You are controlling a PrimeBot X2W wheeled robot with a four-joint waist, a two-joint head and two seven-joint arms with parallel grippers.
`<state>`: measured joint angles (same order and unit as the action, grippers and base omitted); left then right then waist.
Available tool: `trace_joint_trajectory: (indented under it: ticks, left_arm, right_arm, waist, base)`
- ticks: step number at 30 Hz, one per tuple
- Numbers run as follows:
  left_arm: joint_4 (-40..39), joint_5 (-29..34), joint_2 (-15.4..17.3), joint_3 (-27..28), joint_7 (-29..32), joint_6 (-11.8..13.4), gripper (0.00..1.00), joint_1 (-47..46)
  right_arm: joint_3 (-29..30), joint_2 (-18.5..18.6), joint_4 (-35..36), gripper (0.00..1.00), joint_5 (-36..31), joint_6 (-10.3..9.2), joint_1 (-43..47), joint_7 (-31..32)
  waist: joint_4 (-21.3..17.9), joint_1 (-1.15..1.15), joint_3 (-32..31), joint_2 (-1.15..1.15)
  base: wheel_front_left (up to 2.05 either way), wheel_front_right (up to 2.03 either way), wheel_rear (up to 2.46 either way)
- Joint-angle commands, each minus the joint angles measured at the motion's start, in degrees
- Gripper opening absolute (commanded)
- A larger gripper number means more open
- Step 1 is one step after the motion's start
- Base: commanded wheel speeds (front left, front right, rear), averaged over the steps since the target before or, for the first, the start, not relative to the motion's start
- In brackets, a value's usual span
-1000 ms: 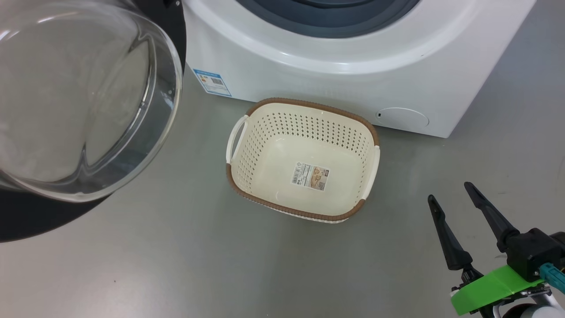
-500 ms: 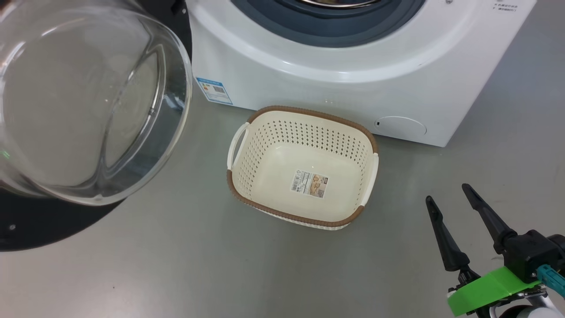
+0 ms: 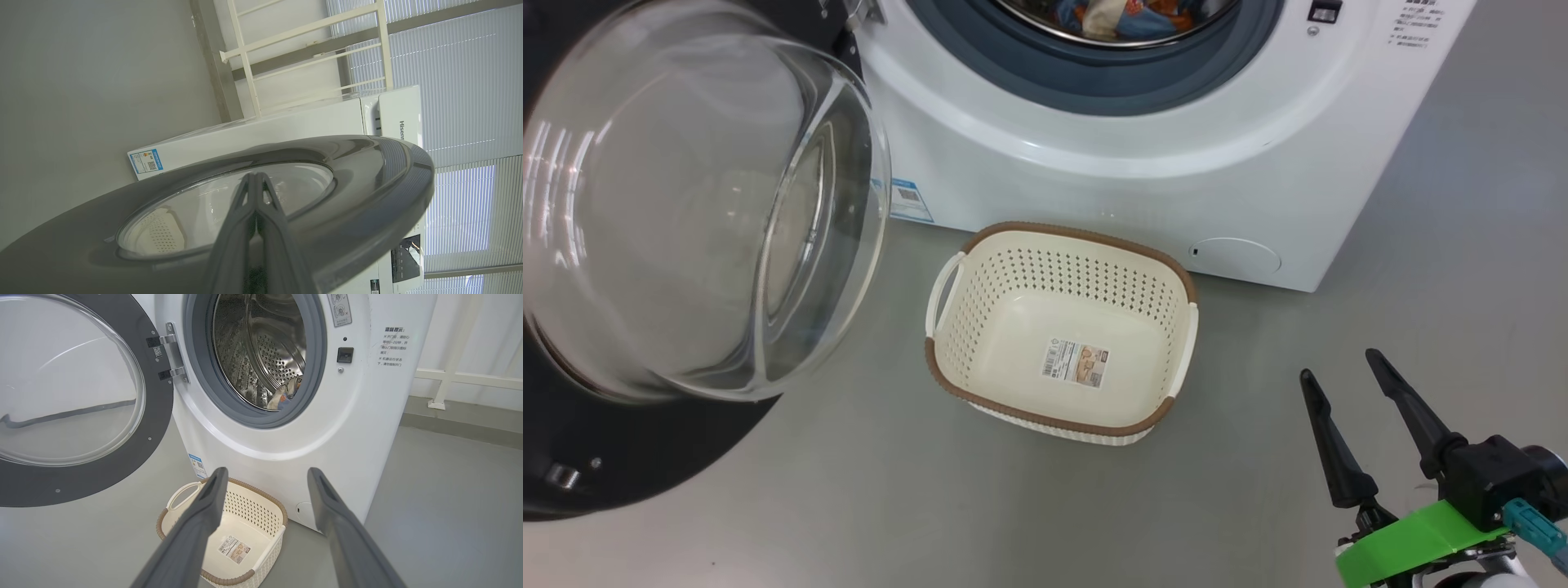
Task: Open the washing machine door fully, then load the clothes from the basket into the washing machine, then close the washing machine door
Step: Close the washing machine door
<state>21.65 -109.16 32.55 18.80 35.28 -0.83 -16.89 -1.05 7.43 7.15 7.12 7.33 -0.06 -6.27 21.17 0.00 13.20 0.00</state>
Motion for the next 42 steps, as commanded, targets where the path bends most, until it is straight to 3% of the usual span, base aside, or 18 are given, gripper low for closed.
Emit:
trace_joint_trajectory:
  ticks: [1, 26, 42]
  left_arm:
    - [-2.6, 0.0, 2.6, 1.3, 1.3, -0.4, 0.0, 0.5]
    - [-20.5, -0.3, -1.4, -2.4, 7.7, 0.0, 0.0, 11.5]
    - [-23.2, -1.4, -5.3, -5.4, 8.3, 0.9, 0.0, 10.3]
  right_arm:
    - [-1.3, -0.2, 0.9, 1.0, 0.3, 0.16, -0.9, -0.8]
    - [-1.7, -3.3, -3.1, 1.0, 1.0, 0.16, 1.1, -4.4]
    - [-2.2, -4.1, -4.2, 1.0, 1.2, 0.16, 1.3, -5.4]
  waist:
    - [-0.8, 0.0, -0.9, 0.0]
    - [-9.3, 0.0, -7.7, 0.0]
    - [-16.4, 0.0, -8.6, 0.0]
  base:
    - [0.0, 0.0, 0.0]
    - [0.0, 0.0, 0.0]
    - [0.0, 0.0, 0.0]
